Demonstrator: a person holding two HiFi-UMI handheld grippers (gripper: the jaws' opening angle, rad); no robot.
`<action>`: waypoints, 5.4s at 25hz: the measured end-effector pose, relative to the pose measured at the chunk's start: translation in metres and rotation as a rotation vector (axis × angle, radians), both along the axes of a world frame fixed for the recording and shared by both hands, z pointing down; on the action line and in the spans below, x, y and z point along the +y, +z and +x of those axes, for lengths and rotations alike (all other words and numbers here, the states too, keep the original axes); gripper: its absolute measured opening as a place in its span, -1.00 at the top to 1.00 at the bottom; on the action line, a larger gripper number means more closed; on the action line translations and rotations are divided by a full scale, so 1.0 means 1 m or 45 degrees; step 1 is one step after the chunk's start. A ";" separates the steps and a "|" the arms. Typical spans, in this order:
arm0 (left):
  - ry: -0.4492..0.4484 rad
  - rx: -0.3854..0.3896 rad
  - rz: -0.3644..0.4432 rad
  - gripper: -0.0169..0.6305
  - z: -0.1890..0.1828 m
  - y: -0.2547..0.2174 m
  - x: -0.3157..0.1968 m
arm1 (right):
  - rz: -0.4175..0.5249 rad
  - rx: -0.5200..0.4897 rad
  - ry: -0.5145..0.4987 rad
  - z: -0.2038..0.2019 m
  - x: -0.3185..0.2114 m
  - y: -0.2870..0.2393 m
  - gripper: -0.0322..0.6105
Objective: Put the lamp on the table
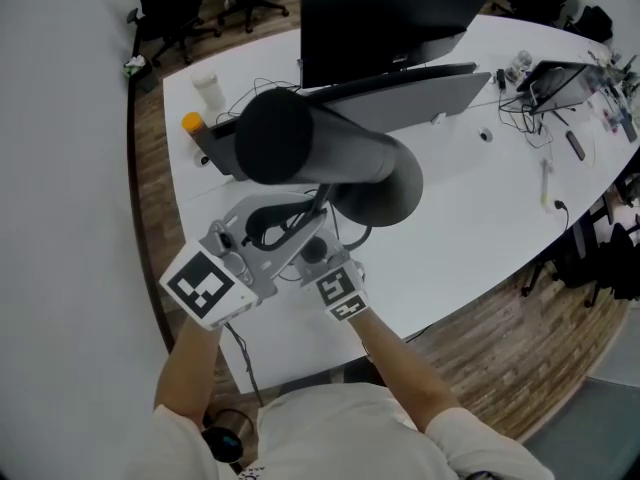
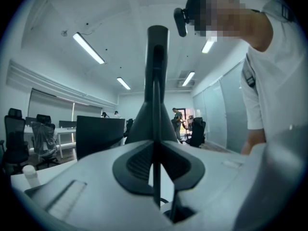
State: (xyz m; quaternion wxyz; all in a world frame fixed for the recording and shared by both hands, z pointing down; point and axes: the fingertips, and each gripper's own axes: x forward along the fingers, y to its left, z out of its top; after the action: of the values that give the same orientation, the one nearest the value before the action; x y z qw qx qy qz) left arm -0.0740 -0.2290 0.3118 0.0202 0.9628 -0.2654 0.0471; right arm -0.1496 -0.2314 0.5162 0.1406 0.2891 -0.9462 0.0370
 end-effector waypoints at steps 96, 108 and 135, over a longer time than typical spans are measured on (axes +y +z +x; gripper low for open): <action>0.008 -0.017 -0.065 0.84 -0.101 0.119 -0.122 | 0.046 0.187 0.184 -0.083 -0.128 0.128 0.75; 0.026 -0.025 -0.027 0.84 -0.100 0.119 -0.122 | -0.006 0.185 0.157 -0.082 -0.125 0.135 0.54; -0.239 -0.074 -0.085 0.63 -0.117 0.134 -0.107 | 0.043 0.144 0.143 -0.048 -0.081 0.074 0.54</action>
State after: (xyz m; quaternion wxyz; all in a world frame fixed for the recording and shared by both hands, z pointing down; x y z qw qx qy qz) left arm -0.1911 -0.3364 0.4456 0.0488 0.9307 -0.3532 0.0817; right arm -0.1971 -0.3120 0.5905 0.1867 0.3456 -0.9195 0.0126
